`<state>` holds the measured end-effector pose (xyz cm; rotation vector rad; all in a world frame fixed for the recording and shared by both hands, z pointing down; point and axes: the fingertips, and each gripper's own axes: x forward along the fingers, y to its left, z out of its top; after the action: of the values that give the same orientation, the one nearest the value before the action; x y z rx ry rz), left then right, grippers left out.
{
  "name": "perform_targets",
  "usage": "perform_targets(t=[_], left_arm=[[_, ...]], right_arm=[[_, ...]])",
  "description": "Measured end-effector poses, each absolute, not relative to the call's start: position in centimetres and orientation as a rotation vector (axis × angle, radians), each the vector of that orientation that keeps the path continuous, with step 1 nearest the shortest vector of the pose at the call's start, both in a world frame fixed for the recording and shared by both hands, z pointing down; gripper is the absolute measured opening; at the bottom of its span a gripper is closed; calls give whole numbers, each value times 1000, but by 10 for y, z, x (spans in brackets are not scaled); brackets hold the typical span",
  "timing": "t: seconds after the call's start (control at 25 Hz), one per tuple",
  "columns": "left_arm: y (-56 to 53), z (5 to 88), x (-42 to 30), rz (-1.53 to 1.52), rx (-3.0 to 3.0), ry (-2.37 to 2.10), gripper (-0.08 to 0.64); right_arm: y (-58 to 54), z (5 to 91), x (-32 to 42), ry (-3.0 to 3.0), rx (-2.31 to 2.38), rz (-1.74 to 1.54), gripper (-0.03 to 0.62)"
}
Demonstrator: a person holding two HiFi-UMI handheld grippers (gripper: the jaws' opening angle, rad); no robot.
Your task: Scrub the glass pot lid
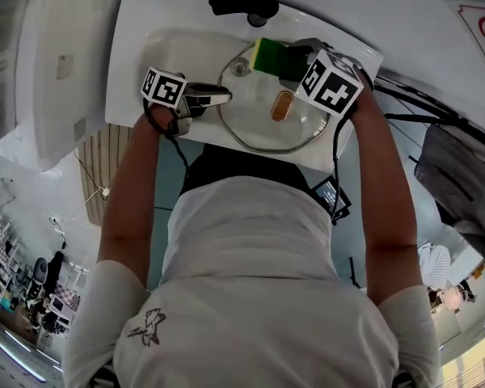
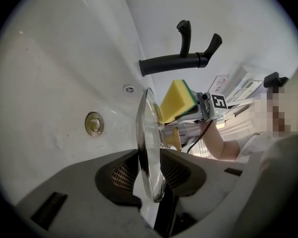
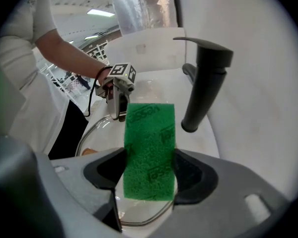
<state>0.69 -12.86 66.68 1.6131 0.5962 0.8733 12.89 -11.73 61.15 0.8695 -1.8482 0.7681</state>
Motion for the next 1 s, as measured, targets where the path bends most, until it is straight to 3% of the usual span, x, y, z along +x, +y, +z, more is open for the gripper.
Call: perform_targets(t=[0.52, 1.0], left_arm=[[-130, 668, 7, 868, 1600, 603, 124], [-131, 667, 10, 852, 1595, 600, 121]], right_arm=[[-133, 637, 87, -1823, 447, 678, 293], [-77, 639, 168, -1755, 761, 929, 292]])
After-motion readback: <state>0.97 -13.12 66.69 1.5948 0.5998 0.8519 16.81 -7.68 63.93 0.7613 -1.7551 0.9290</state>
